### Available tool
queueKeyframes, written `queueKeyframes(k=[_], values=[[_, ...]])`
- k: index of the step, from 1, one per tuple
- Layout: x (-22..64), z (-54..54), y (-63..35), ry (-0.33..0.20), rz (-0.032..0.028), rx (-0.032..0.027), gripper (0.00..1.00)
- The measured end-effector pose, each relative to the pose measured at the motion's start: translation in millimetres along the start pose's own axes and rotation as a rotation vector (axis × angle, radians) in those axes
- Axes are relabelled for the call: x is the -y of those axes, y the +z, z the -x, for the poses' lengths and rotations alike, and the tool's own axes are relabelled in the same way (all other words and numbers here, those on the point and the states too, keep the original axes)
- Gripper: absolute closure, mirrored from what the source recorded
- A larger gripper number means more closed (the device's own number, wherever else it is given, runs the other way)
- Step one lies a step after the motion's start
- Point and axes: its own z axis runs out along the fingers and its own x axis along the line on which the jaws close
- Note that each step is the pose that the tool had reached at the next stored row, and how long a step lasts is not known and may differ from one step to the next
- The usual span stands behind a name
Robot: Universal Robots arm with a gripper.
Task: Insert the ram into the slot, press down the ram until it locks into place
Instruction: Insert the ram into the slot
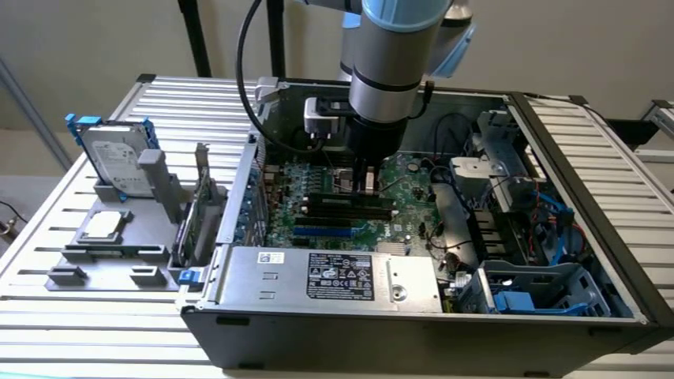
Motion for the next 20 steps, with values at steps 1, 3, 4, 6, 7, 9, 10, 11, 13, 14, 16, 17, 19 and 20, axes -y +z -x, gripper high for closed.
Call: queueKeyframes(k=[1,3,4,6,7,9,10,11,13,14,16,17,19,20], values=[[0.0,0.1,0.0,-0.001,0.0000,-0.0017,0.87],[0.0,0.5,0.1,-0.005,0.0002,-0.0057,0.87],[0.0,0.7,0.3,-0.007,0.0002,-0.0068,0.87],[0.0,1.2,1.1,-0.012,0.0003,-0.0078,0.87],[0.0,1.6,1.4,-0.015,0.0005,-0.0083,0.87],[0.0,2.5,2.5,-0.027,0.0008,-0.0086,0.87],[0.1,2.7,2.8,-0.033,0.0011,-0.0089,0.87],[0.1,2.8,3.1,-0.039,0.0013,-0.0093,0.87],[0.0,2.8,3.7,-0.046,0.0015,-0.0094,0.87],[0.0,2.8,4.2,-0.047,0.0015,-0.0094,0.87],[0.1,2.8,5.0,-0.047,0.0016,-0.0094,0.87],[0.1,2.8,5.3,-0.047,0.0015,-0.0094,0.87],[0.1,2.7,6.0,-0.045,0.0015,-0.0094,0.87],[0.1,2.7,6.3,-0.044,0.0015,-0.0094,0.87]])
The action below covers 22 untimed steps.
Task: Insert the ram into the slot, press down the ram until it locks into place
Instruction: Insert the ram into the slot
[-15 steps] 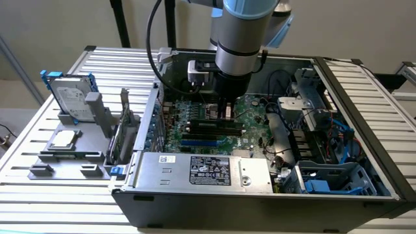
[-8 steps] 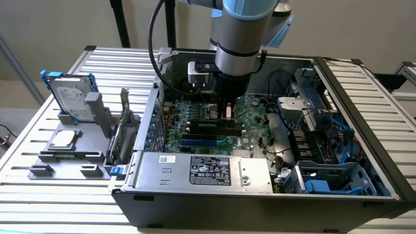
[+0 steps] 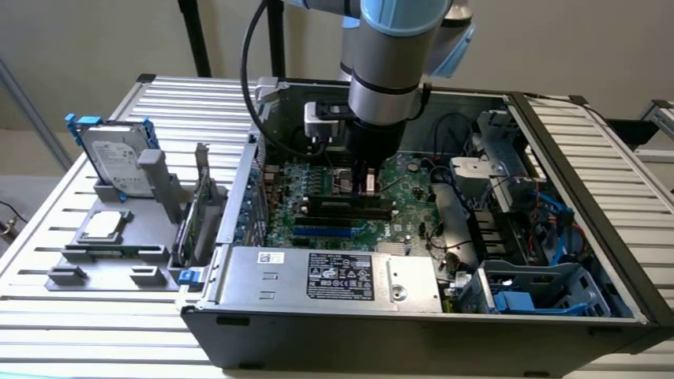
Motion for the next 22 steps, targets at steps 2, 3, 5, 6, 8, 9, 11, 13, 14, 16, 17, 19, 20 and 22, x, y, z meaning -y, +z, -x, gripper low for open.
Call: queueKeyframes(k=[2,3,5,6,8,9,11,13,14,16,17,19,20,22], values=[[0.0,0.0,0.4,0.006,-0.0002,0.0002,0.87],[0.0,0.1,0.7,0.009,-0.0003,0.0004,0.87],[0.0,0.1,1.0,0.013,-0.0004,0.0006,0.87],[0.1,0.1,1.2,0.014,-0.0005,0.0006,0.87],[0.2,0.1,1.6,0.014,-0.0005,0.0007,0.87],[0.2,0.0,2.0,0.014,-0.0006,0.0008,0.87],[0.3,0.0,2.6,0.014,-0.0006,0.0007,0.87],[0.3,0.0,3.3,0.014,-0.0008,0.0007,0.87],[0.3,0.0,3.6,0.014,-0.0009,0.0007,0.87],[0.3,-0.1,3.9,0.014,-0.0010,0.0009,0.87],[0.3,-0.1,4.1,0.015,-0.0010,0.0013,0.87],[0.3,0.0,4.3,0.016,-0.0011,0.0021,0.87],[0.3,0.0,4.3,0.016,-0.0012,0.0022,0.87],[0.3,0.0,4.3,0.017,-0.0012,0.0024,0.87]])
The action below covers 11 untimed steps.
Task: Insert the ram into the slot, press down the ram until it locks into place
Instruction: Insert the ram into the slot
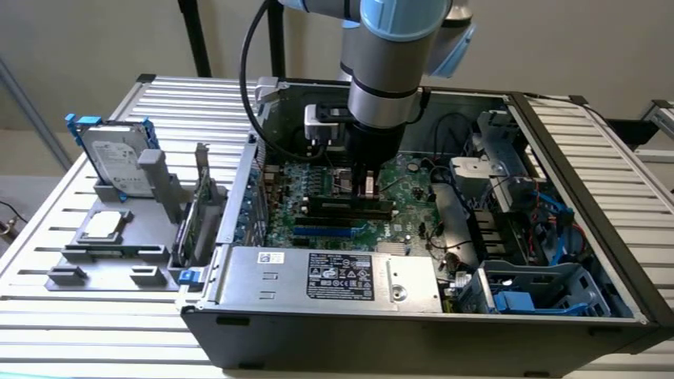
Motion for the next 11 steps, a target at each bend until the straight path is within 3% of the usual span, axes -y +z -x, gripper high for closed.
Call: queueKeyframes(k=[11], values=[[0.1,-0.1,1.7,0.001,0.0000,0.0000,0.87]])
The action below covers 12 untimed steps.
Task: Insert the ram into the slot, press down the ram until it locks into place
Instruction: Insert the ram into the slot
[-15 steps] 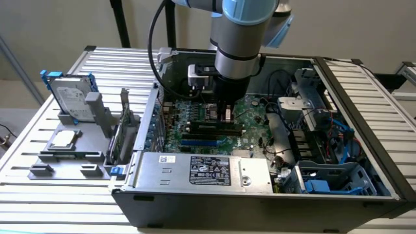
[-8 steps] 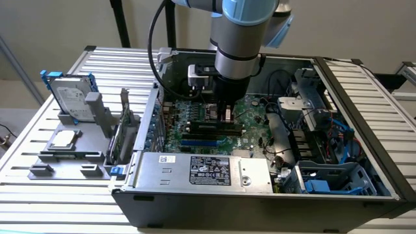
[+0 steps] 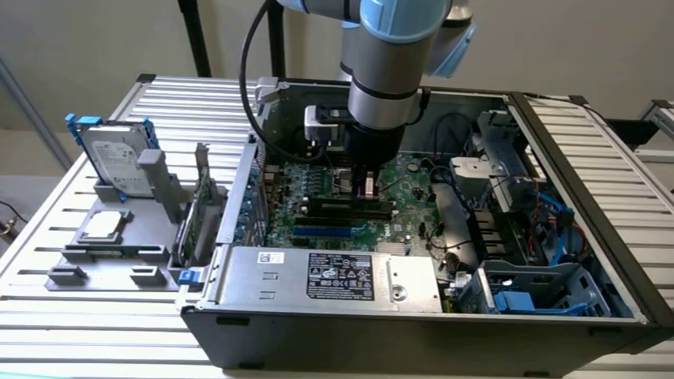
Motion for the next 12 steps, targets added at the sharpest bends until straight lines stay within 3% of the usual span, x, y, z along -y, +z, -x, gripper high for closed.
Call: queueKeyframes(k=[12], values=[[0.1,0.3,1.4,0.005,-0.0001,0.0002,0.87]])
